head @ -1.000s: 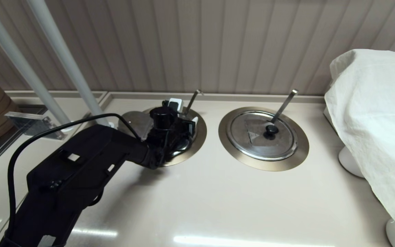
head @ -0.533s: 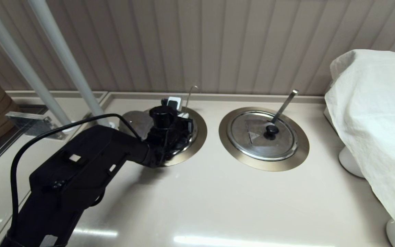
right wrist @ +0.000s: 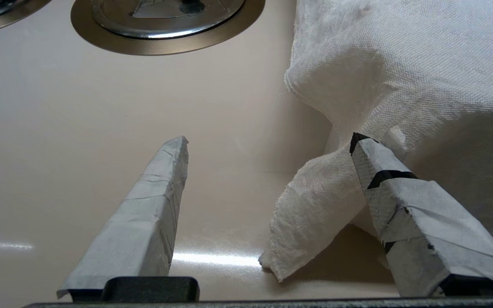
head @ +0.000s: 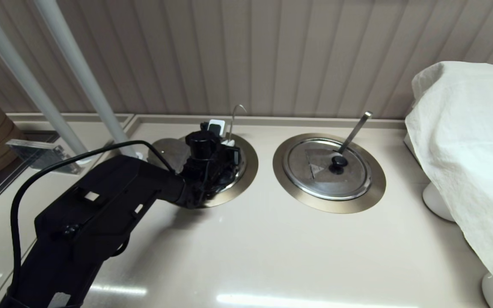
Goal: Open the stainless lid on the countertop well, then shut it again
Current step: Stir with a spoon
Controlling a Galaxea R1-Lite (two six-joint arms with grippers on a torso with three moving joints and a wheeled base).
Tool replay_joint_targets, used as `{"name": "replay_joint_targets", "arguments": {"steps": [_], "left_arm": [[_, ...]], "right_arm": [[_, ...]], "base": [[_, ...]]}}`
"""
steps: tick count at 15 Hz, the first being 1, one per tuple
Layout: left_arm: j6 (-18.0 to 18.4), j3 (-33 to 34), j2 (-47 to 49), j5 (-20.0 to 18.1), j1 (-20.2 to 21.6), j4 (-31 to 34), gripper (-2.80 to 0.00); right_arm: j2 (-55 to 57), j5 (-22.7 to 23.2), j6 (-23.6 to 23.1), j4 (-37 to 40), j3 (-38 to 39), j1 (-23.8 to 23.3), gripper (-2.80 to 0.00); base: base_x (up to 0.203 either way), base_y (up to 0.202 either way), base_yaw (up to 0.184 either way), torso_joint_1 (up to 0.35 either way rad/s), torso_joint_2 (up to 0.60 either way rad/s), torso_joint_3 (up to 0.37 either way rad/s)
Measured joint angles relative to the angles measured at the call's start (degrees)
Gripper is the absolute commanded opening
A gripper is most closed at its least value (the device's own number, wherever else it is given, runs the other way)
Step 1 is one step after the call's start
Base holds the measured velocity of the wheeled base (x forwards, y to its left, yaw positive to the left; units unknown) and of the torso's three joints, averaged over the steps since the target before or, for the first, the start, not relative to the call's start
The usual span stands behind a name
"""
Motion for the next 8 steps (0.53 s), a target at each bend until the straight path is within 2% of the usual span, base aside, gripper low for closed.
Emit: {"name": "replay_joint_targets", "arguments": {"steps": [4,8], "left_arm": [[-0.1,1.8,-2.7,1.1,1.2,1.3,-2.8],[-3.2,6.0,-9.1,1.3,2.5,6.3,-2.8]], "right_arm": [[0.0,0.0,0.0,0.0,0.0,0.0,0.0],[0.0,0.0,0.0,0.0,0.0,0.0,0.0]], "base": [[0.0,0.0,0.0,0.0,0.0,0.0],[0.0,0.0,0.0,0.0,0.0,0.0]]}}
